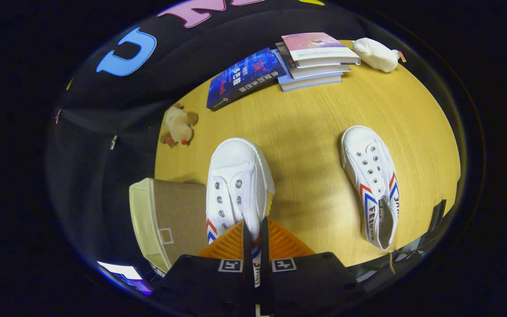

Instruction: Open the storage box then place both shoes into the box .Put the left shoe in first, then the right shoe, with the right side of both shoes facing outward in a uniform manner.

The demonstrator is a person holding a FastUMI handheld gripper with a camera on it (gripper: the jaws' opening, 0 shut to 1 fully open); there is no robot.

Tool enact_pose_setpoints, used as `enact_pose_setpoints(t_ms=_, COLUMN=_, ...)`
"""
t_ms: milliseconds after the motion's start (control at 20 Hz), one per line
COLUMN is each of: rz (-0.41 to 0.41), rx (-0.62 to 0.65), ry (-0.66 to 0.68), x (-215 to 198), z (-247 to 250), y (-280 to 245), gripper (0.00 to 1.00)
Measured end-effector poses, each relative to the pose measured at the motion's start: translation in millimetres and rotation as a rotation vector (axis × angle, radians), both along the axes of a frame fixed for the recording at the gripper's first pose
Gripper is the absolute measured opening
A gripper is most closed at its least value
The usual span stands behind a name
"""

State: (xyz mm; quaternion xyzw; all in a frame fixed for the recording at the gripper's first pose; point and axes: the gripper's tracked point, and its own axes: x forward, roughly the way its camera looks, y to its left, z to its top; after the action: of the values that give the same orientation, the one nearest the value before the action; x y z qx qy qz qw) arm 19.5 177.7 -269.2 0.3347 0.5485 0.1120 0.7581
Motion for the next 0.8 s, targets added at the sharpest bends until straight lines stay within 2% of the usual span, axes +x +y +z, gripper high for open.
enact_pose_setpoints(t_ms=250, rz=0.012, rx=0.033, ry=-0.055, x=14, z=78, y=33, gripper=0.09)
enact_pose_setpoints(t_ms=500, rz=0.064, rx=0.149, ry=0.014, x=7, z=133, y=107, gripper=0.09)
enact_pose_setpoints(t_ms=650, rz=0.132, rx=0.183, ry=0.040, x=0, z=148, y=161, gripper=0.09)
enact_pose_setpoints(t_ms=800, rz=0.192, rx=0.139, ry=0.068, x=-6, z=138, y=203, gripper=0.09)
